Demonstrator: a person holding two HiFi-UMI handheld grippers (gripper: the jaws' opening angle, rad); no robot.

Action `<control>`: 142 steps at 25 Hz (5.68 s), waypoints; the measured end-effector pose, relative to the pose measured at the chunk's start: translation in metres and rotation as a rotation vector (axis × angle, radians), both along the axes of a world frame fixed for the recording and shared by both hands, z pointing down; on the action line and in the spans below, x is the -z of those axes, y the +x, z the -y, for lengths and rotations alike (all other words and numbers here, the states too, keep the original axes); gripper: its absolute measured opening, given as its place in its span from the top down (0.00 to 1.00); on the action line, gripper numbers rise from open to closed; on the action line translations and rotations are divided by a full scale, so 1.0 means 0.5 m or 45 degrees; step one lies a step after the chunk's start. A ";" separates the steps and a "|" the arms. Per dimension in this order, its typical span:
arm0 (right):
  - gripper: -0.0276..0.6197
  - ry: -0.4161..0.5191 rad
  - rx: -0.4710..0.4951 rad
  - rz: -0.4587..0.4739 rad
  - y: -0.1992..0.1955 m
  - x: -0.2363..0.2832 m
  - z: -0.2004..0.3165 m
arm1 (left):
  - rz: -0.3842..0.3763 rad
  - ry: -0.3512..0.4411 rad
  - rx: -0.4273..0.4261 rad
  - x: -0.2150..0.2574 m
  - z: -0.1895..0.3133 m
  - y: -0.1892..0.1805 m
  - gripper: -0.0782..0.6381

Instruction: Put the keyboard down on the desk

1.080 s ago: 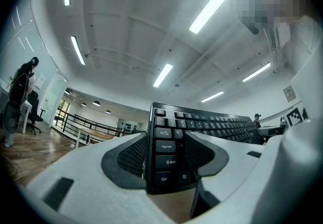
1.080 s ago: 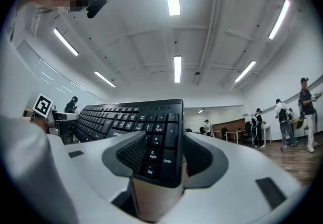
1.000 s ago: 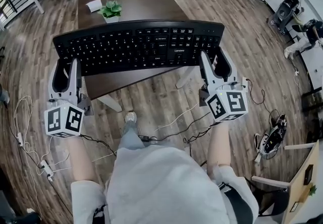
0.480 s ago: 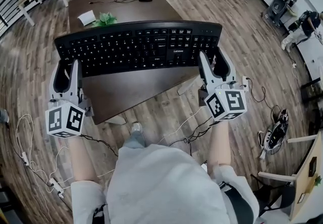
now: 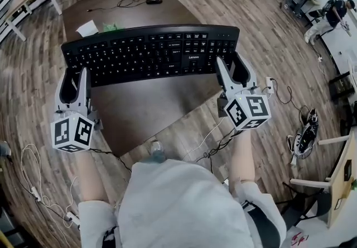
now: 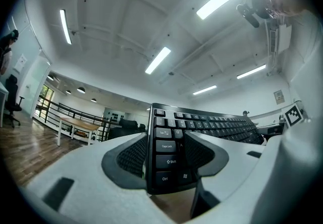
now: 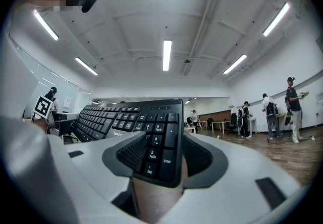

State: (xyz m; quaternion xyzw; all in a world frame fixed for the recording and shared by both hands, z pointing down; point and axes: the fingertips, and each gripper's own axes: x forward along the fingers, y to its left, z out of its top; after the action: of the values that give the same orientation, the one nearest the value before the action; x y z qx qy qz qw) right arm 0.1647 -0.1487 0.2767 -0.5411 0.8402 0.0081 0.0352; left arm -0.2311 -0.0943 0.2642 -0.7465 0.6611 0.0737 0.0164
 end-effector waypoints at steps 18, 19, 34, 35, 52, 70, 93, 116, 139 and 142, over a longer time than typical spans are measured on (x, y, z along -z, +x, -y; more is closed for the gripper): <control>0.62 -0.281 -0.038 -0.040 0.008 -0.083 0.031 | -0.046 -0.332 -0.029 -0.091 0.056 0.004 0.58; 0.62 -0.298 -0.038 -0.043 0.009 -0.096 0.035 | -0.049 -0.351 -0.028 -0.105 0.060 0.005 0.58; 0.62 -0.560 -0.024 -0.099 -0.066 -0.344 0.089 | -0.097 -0.646 -0.006 -0.363 0.102 -0.070 0.58; 0.62 -0.576 -0.024 -0.100 -0.068 -0.355 0.091 | -0.099 -0.664 -0.005 -0.374 0.104 -0.071 0.58; 0.62 -0.831 -0.071 -0.138 -0.070 -0.547 0.146 | -0.108 -0.921 -0.032 -0.561 0.173 -0.075 0.58; 0.62 -0.990 -0.090 -0.164 -0.060 -0.625 0.177 | -0.116 -1.076 -0.025 -0.644 0.199 -0.066 0.58; 0.62 -1.057 -0.128 -0.215 -0.061 -0.665 0.178 | -0.122 -1.113 -0.020 -0.680 0.204 -0.067 0.58; 0.94 -0.667 -0.051 -0.290 -0.110 -0.482 0.113 | 0.060 -0.708 -0.006 -0.465 0.126 -0.038 0.88; 0.94 -0.420 0.056 -0.143 -0.096 -0.281 -0.059 | 0.055 -0.371 0.037 -0.236 -0.073 0.032 0.88; 0.94 -0.379 0.058 -0.128 -0.091 -0.252 -0.084 | 0.063 -0.330 0.040 -0.203 -0.101 0.042 0.88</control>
State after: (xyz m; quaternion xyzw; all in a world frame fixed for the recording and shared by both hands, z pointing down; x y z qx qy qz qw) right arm 0.1193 -0.1065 0.4026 -0.5201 0.8448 -0.0902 -0.0874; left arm -0.2102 -0.0437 0.3657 -0.7335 0.6761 -0.0310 -0.0627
